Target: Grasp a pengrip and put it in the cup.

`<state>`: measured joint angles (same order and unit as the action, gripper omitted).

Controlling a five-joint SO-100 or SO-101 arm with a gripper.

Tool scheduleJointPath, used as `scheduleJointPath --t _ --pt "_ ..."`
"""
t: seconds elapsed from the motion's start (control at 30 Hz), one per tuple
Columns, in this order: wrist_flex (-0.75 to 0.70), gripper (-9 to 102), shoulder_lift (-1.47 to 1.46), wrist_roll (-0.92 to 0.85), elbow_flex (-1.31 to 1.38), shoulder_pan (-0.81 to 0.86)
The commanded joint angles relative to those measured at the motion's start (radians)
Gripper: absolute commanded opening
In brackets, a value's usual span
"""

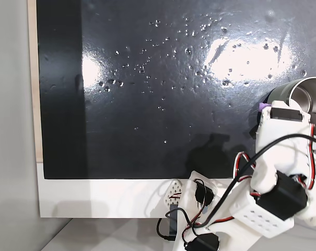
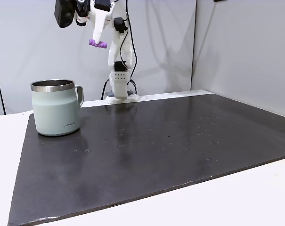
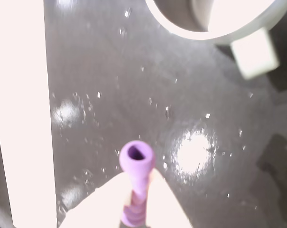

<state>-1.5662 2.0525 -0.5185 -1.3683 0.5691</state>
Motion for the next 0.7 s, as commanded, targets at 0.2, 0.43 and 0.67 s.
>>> scheduleJointPath --t 0.2,0.43,0.67 --pt "0.21 0 0.146 -0.152 -0.153 0.186" --pt "0.465 0 0.172 -0.184 -0.299 0.258" --pt "0.729 0 0.178 -0.183 -0.453 0.291"
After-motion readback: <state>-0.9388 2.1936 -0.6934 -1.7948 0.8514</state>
